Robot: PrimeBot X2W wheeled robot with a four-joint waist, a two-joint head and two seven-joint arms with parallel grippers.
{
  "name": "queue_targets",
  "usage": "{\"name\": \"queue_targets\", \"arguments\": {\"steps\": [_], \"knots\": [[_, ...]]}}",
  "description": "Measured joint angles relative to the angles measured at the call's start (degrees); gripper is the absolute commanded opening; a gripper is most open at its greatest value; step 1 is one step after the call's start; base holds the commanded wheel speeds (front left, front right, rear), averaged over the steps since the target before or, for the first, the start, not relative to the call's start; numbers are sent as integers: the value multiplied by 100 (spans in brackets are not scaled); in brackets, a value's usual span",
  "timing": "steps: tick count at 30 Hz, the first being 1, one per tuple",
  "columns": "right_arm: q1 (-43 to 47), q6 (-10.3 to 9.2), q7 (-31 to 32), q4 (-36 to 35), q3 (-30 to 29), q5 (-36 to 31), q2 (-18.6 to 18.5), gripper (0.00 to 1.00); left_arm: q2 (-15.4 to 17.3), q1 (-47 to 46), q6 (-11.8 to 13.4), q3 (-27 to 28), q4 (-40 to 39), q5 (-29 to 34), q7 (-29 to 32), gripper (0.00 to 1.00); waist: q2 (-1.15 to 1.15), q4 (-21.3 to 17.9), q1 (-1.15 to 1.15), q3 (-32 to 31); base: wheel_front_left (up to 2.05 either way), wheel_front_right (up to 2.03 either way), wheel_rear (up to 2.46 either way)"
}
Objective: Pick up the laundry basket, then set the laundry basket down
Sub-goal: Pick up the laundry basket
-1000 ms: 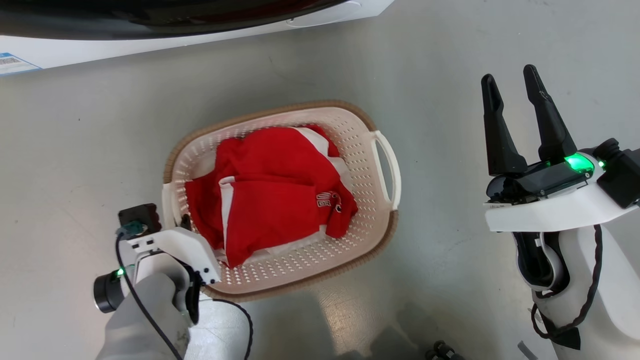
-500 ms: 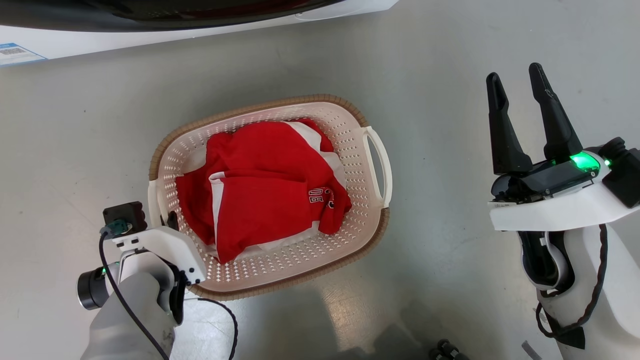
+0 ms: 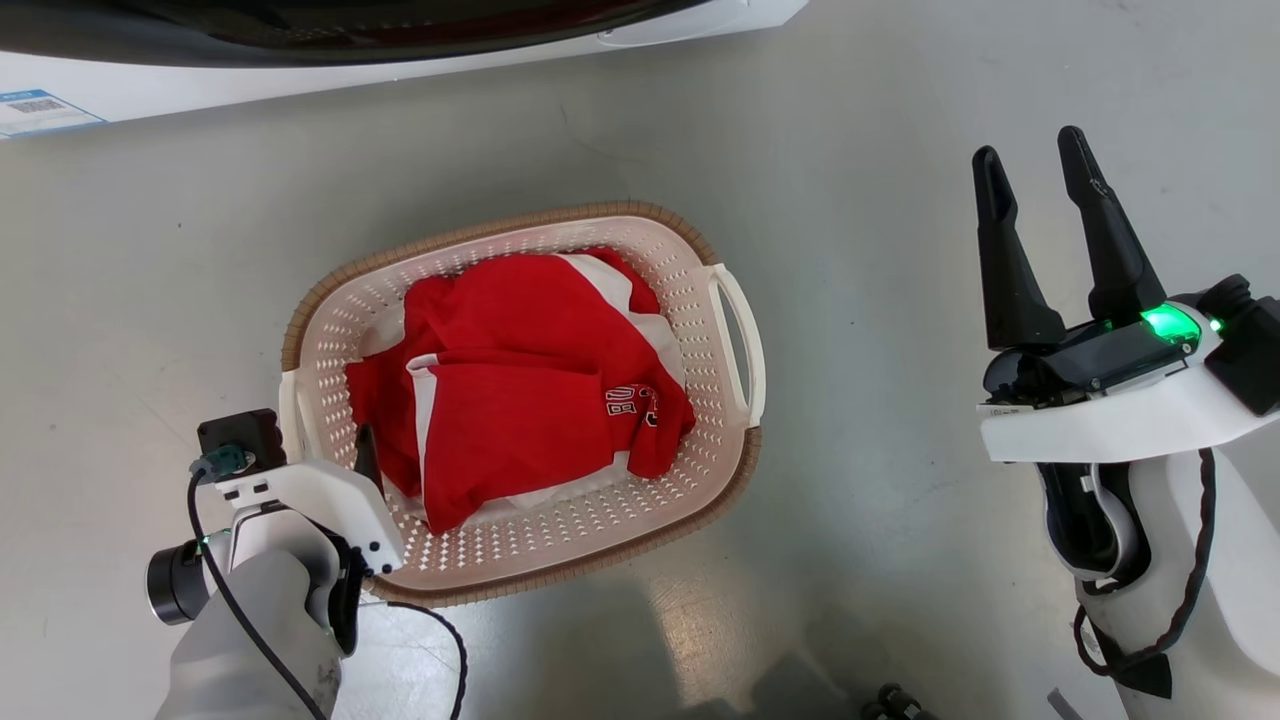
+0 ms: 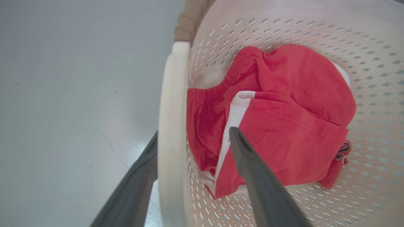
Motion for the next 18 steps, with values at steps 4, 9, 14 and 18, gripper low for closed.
{"name": "queue_targets", "arguments": {"steps": [4, 9, 14, 18], "knots": [[0, 0, 0, 13, 7, 0, 2, 100, 20, 1, -31, 52, -1, 22, 0, 100, 0, -6, 0, -61, 0, 0, 0], [3, 0, 0, 58, 19, 1, 14, 100, 26, 122, -36, 156, -200, 64, -1, 100, 0, 6, 0, -220, 0, 0, 0], [42, 0, 0, 101, 103, 42, 34, 100, 21, 352, -80, 302, -447, 237, 0, 100, 0, 71, 0, -459, 0, 0, 0], [192, 0, 0, 175, 133, 44, 35, 100, -36, 507, -83, 427, -845, 378, -1, 100, 0, 152, 0, -699, 0, 0, 0]]}}
